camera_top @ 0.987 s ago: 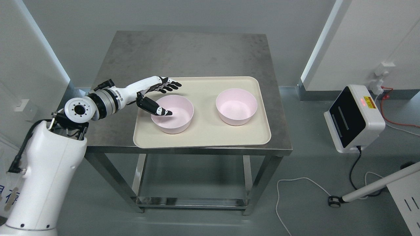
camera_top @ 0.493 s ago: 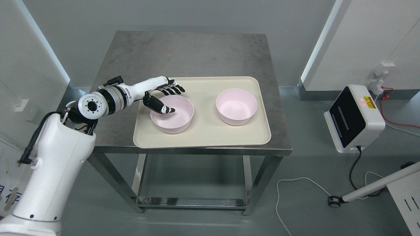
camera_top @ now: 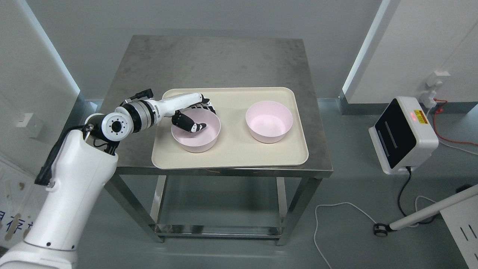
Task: Stack pink IKEA bowls on left shelf middle
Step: 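Grasp the pink bowl rim with the left hand and lift it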
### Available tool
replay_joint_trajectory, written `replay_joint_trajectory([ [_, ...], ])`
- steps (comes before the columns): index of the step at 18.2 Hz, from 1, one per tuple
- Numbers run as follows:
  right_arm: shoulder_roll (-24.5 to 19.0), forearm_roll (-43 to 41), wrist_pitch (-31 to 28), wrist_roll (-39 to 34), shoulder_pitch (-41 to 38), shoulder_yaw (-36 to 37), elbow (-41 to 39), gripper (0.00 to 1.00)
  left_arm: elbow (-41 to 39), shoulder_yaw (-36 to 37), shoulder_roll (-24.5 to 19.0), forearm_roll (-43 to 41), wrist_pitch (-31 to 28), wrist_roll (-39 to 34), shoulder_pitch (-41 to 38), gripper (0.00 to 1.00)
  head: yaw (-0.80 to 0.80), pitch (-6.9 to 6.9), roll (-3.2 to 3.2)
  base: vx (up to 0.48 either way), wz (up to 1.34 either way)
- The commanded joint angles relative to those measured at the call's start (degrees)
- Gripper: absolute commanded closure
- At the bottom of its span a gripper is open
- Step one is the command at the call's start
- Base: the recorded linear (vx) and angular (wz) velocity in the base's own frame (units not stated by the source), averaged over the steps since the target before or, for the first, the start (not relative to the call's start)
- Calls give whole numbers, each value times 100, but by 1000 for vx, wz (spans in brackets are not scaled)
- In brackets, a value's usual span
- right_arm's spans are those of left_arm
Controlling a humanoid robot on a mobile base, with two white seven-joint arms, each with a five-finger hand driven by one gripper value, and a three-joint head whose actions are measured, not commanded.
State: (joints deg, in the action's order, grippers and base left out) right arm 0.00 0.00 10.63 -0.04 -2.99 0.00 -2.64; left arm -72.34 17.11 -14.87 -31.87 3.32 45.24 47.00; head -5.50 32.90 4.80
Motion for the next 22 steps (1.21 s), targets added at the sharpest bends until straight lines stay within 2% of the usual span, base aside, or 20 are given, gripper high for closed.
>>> replay_joint_trajectory([
  [1,100,44,0,-14,0,53,0,0,255,-85,370,-179,195,29,2,89,0,0,0,0,0],
  [4,100,44,0,-14,0,53,0,0,255,-331,590,-179,257,29,2,99,0,0,0,0,0],
  [9,100,44,0,-14,0,53,0,0,255,-717,678,-179,249,11,55,100,0,0,0,0,0],
  [12,100,44,0,-14,0,53,0,0,247,-867,801,-118,196,73,467,100,0,0,0,0,0],
  [16,100,44,0,-23,0,53,0,0,212,-754,1371,-118,-15,204,1003,99,0,0,0,0,0],
  [18,100,44,0,-14,0,62,0,0,246,-255,1387,-100,-146,301,1311,99,0,0,0,0,0],
  [22,100,44,0,-23,0,53,0,0,308,1861,1387,409,-367,-75,1690,98,0,0,0,0,0],
])
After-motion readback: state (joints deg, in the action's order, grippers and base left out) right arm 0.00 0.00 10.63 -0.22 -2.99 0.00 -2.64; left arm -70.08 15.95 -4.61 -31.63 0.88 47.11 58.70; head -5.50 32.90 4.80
